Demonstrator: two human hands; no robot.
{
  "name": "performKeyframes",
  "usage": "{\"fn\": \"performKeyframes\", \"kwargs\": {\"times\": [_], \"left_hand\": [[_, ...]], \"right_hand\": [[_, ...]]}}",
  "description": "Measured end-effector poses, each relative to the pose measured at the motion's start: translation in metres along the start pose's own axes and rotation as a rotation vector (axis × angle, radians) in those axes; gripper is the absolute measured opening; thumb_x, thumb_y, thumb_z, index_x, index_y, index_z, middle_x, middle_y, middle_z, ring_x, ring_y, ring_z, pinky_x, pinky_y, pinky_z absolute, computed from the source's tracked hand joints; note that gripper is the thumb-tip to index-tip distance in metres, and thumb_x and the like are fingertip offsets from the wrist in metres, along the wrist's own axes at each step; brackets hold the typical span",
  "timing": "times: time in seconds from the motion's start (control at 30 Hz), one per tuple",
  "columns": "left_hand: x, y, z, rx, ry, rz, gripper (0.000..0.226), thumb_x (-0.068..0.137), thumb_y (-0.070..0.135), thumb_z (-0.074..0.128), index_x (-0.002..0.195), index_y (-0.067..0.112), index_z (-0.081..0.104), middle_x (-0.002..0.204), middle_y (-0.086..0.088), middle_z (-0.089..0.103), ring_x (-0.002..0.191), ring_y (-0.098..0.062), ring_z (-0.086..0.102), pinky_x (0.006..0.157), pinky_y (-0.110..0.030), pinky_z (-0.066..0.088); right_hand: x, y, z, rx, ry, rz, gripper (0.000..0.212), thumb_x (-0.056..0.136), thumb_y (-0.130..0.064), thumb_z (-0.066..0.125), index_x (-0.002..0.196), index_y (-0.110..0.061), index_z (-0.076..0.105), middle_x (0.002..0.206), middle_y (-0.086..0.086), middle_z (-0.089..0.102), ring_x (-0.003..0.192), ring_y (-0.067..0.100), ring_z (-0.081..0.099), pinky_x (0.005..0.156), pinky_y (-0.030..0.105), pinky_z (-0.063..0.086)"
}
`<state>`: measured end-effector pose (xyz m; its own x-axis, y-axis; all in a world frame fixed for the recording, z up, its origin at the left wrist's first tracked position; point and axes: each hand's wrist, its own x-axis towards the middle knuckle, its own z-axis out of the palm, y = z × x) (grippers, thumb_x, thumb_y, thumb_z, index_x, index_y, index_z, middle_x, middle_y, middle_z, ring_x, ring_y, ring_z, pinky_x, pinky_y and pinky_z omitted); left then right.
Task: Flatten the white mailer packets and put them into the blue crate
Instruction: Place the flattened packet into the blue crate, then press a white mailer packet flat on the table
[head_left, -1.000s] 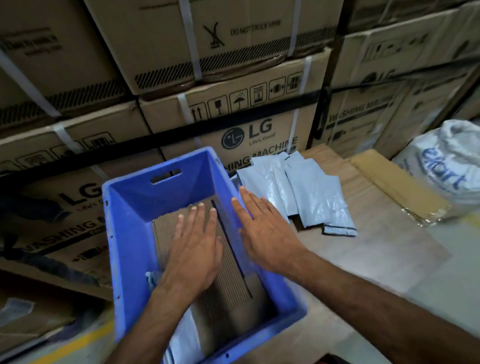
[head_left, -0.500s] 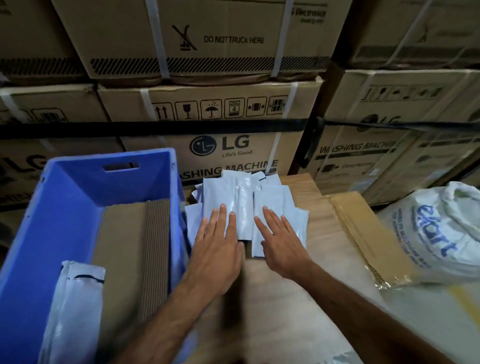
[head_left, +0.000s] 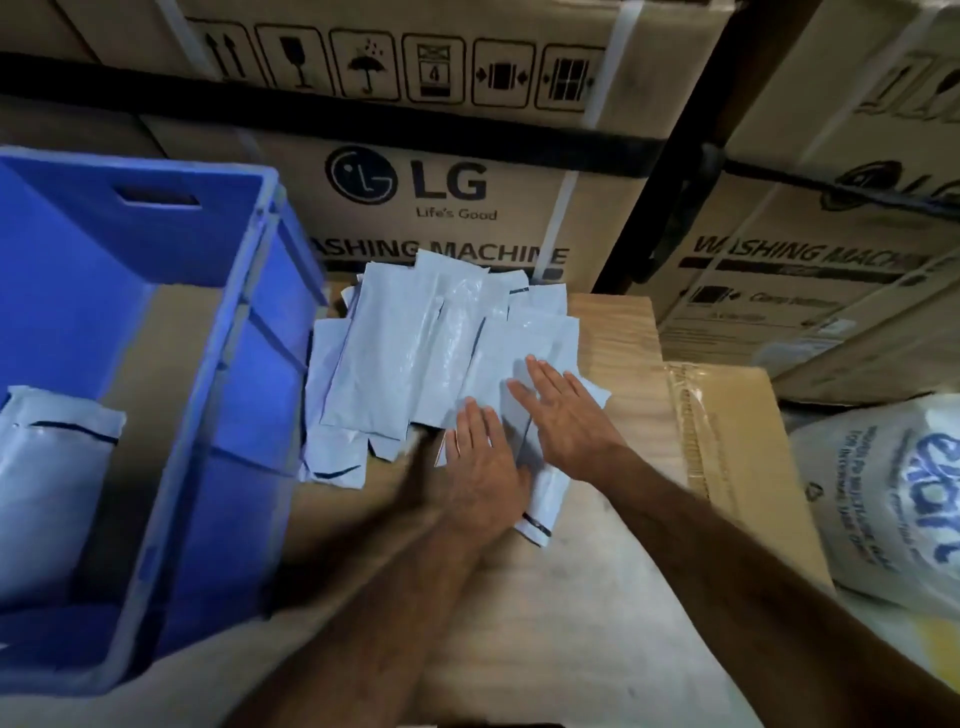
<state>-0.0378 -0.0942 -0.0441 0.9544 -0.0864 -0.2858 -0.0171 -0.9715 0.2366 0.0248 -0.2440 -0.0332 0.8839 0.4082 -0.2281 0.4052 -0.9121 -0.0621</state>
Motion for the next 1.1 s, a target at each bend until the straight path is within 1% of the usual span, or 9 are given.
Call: {"fn": "performKeyframes", "kwargs": {"times": [0.1,0.17,0.27,0.43,0.6,0.7,0.87,1.0,1.1], "left_hand": [[0.013,0.008,0.008,-0.037,-0.016,-0.118,0.093,0.1,0.054,0.044,0.159,-0.002,-0.001,0.166,-0.026,-0.005,0.156,-0.04,0.002,0.127,-0.049,0.008],[0.021,0.009,0.016,-0.032,-0.022,-0.165,0.092,0.102,0.051,0.041,0.158,-0.002,-0.008,0.166,-0.025,-0.009,0.156,-0.037,-0.001,0.127,-0.048,0.006],[0.026,0.009,0.025,-0.048,0.013,-0.243,0.085,0.099,0.036,0.052,0.159,-0.003,0.006,0.167,-0.025,0.004,0.155,-0.036,0.013,0.125,-0.044,0.018],[0.017,0.004,0.011,-0.061,-0.111,-0.107,0.071,0.105,0.022,0.035,0.159,-0.001,-0.006,0.167,-0.023,-0.007,0.157,-0.033,-0.002,0.128,-0.042,0.005],[-0.03,-0.054,0.013,0.086,0.148,0.228,0.064,0.094,0.022,0.032,0.152,-0.004,0.036,0.158,-0.023,0.038,0.147,-0.035,0.037,0.118,-0.05,0.035],[-0.074,-0.088,0.011,0.219,0.152,0.357,0.068,0.09,0.021,0.038,0.156,0.003,0.034,0.163,-0.016,0.031,0.152,-0.031,0.027,0.123,-0.049,0.025],[-0.141,-0.137,0.044,0.373,0.057,0.553,0.065,0.091,0.019,0.038,0.155,0.008,0.038,0.162,-0.013,0.033,0.151,-0.033,0.031,0.12,-0.049,0.025],[-0.166,-0.159,0.072,0.354,-0.037,0.556,0.062,0.092,0.023,0.041,0.153,0.015,0.044,0.159,-0.016,0.039,0.146,-0.039,0.036,0.115,-0.053,0.027],[-0.179,-0.157,0.076,0.268,-0.072,0.474,0.075,0.088,0.036,0.047,0.158,0.014,0.032,0.165,-0.021,0.022,0.153,-0.039,0.022,0.12,-0.053,0.019]], "right_hand": [[0.014,0.008,0.007,0.003,-0.007,-0.039,0.081,0.094,-0.005,0.047,0.163,-0.025,0.011,0.17,0.012,-0.006,0.158,0.027,-0.003,0.126,0.042,0.004],[0.018,0.012,0.012,-0.002,-0.028,-0.053,0.084,0.091,-0.004,0.048,0.163,-0.025,0.009,0.17,0.012,-0.007,0.158,0.027,-0.003,0.126,0.043,0.004],[0.02,0.014,0.016,-0.004,-0.036,-0.054,0.087,0.091,-0.007,0.051,0.163,-0.025,0.007,0.17,0.012,-0.007,0.157,0.026,-0.004,0.126,0.043,0.002],[0.015,0.011,0.018,-0.048,0.053,-0.071,0.083,0.087,-0.006,0.049,0.162,-0.021,0.017,0.169,0.016,0.007,0.157,0.03,0.005,0.127,0.047,0.001],[-0.027,-0.02,0.017,0.011,0.217,-0.124,0.061,0.092,-0.022,0.038,0.152,-0.012,0.045,0.157,0.02,0.04,0.148,0.036,0.035,0.124,0.056,0.017],[-0.081,-0.056,0.037,0.093,0.255,-0.161,0.056,0.095,-0.025,0.043,0.149,-0.011,0.049,0.154,0.017,0.046,0.144,0.034,0.041,0.124,0.052,0.019],[-0.167,-0.121,0.082,0.187,0.116,-0.134,0.066,0.083,-0.021,0.04,0.148,-0.011,0.052,0.151,0.017,0.049,0.14,0.033,0.048,0.118,0.046,0.032],[-0.194,-0.147,0.107,0.219,-0.028,-0.125,0.067,0.081,-0.028,0.041,0.143,-0.009,0.057,0.15,0.019,0.051,0.136,0.034,0.052,0.109,0.048,0.047],[-0.201,-0.153,0.111,0.281,-0.012,-0.089,0.064,0.087,-0.029,0.044,0.149,-0.01,0.05,0.157,0.019,0.042,0.144,0.034,0.043,0.114,0.047,0.041]]}}
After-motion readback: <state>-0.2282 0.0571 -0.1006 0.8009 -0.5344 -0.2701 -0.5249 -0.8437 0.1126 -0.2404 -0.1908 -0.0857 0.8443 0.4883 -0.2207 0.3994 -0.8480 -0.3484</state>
